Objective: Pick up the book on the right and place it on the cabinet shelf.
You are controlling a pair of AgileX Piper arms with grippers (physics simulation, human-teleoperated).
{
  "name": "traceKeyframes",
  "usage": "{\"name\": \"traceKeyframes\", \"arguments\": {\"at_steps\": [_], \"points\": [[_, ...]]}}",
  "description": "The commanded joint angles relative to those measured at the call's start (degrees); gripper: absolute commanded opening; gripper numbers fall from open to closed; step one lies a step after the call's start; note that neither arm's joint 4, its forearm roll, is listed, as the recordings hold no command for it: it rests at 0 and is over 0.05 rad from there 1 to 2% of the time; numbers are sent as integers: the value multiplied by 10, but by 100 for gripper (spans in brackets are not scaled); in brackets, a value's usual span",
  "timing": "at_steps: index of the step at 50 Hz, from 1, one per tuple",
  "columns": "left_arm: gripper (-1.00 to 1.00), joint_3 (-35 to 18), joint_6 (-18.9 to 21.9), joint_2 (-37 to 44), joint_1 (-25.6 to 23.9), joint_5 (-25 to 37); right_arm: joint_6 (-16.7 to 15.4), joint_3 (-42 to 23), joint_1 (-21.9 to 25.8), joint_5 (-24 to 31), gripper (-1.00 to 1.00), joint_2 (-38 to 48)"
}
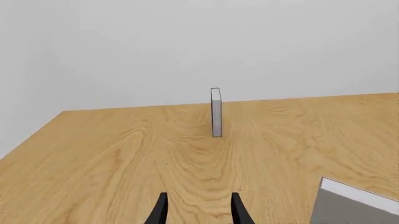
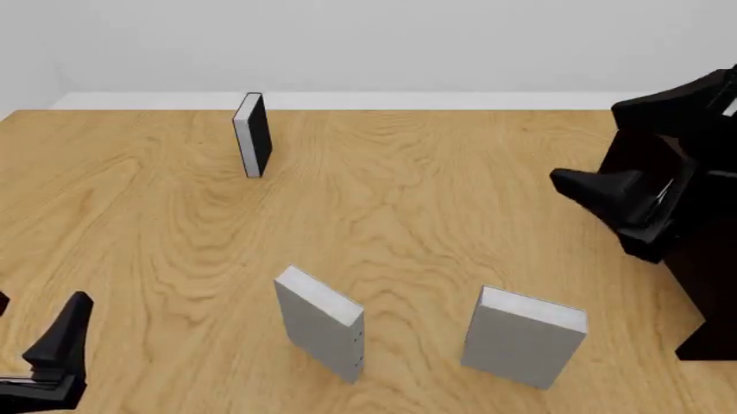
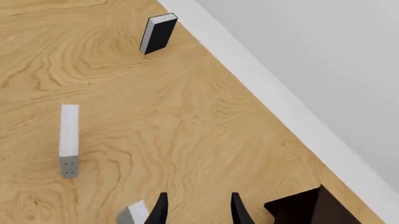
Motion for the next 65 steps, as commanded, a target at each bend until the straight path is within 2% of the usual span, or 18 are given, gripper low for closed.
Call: {"name": "traceKeyframes", "arguments": {"at_steps": [1, 4, 19, 27, 28, 32, 35, 37, 39, 41, 45, 50, 54, 56, 59, 61, 64, 65], "points": [[100, 0, 9, -5, -9, 5, -13, -63, 45, 86, 100, 55], [100, 0, 10, -6, -11, 7, -7, -82, 54, 110, 100, 68], [100, 0, 15, -10, -20, 13, -26, -160, 85, 211, 100, 137], [100, 0, 21, -9, -26, 13, -24, -201, 91, 250, 100, 182], [100, 0, 20, -10, -26, 14, -11, -207, 101, 264, 100, 193], [100, 0, 18, -10, -26, 15, -24, -200, 107, 289, 100, 206], [100, 0, 18, -9, -28, 15, -5, -213, 125, 302, 100, 219], [100, 1, 18, -11, -32, 20, -16, -209, 117, 307, 100, 225], [100, 1, 18, -12, -32, 21, -11, -206, 128, 314, 100, 230], [100, 1, 18, -13, -34, 21, 11, -212, 147, 321, 100, 239], [100, 1, 18, -12, -35, 22, 11, -217, 150, 322, 100, 250], [100, 1, 16, -12, -38, 24, 48, -205, 181, 322, 100, 263], [100, 1, 17, -12, -35, 22, 38, -200, 176, 322, 100, 269], [100, 1, 17, -12, -34, 23, 21, -188, 166, 322, 100, 269], [100, 1, 18, -13, -36, 24, 28, -186, 164, 321, 100, 271], [100, 1, 20, -13, -37, 26, 4, -167, 140, 321, 100, 271], [100, 1, 22, -13, -42, 27, 5, -172, 136, 319, 100, 275], [100, 1, 23, -13, -42, 27, -6, -170, 126, 317, 100, 277]]}}
